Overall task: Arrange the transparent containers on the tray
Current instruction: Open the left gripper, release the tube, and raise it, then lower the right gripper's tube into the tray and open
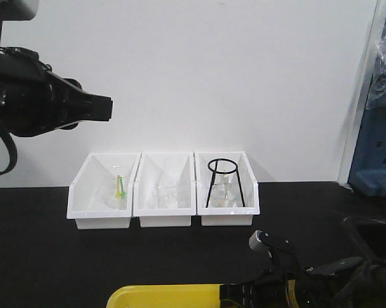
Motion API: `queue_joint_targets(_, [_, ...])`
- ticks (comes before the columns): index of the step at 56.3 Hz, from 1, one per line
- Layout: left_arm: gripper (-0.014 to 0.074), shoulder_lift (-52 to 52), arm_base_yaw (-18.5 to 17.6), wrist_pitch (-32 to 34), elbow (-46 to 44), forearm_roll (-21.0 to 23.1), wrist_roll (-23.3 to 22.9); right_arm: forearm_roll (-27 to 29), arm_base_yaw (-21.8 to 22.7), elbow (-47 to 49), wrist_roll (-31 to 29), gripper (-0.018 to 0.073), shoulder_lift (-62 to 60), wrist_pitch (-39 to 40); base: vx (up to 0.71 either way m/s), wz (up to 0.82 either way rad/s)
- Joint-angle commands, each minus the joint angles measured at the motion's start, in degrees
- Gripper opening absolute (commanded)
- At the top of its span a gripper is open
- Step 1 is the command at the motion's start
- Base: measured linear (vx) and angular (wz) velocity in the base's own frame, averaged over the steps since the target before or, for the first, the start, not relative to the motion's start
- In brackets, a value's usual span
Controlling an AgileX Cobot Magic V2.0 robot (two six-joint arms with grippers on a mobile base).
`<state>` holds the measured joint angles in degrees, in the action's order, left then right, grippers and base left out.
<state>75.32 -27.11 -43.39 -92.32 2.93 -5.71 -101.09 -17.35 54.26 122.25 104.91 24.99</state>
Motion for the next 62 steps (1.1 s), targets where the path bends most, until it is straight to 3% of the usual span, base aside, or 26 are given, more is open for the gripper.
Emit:
queue_joint_targets(1, [0.0302, -1.28, -0.31, 4.46, -1.75, 0.14, 0.01, 0.39, 0.20, 1.76, -0.37, -0.0004, -2.03, -1.75, 0.00, 0.00])
queue_joint_targets(12, [0.0302, -1.28, -0.31, 4.08, -1.75, 0.20, -0.53, 0.26, 0.20, 1.65, -0.80, 0.0075, -1.34, -2.90, 0.00, 0.00])
queue_joint_targets(31, [0.0302, -1.34, -0.31, 3.30, -1.75, 0.64, -0.58, 0.25, 0.20, 1.65, -0.80, 0.0468, 0.38, -5.96, 0.00, 0.00])
queue_joint_targets(40, [0.0302, -1.34, -0.31, 3.20, -1.75, 0.64, -0.58, 0.18, 0.20, 1.65, -0.80, 0.0562, 0.38, -6.51, 0.00, 0.00])
queue_joint_targets(52, [0.0300, -1.40, -0.31, 1.72, -1.75, 0.59, -0.51, -1.64, 0.20, 1.65, -0.89, 0.0524, -2.55, -0.93, 0.00, 0.00])
queue_joint_targets(56, [0.0279, -1.45, -0.31, 0.82, -1.75, 0.39, -0.01, -1.64, 0.20, 1.65, -2.25, 0.0453, -5.12, 1.94, 0.00, 0.00])
queue_joint_targets(62, [0.0197, -1.45, -0.31, -0.88, -1.75, 0.14, 0.05, -1.64, 0.20, 1.65, -3.21, 0.0253, -10.72, 5.93, 0.00, 0.00])
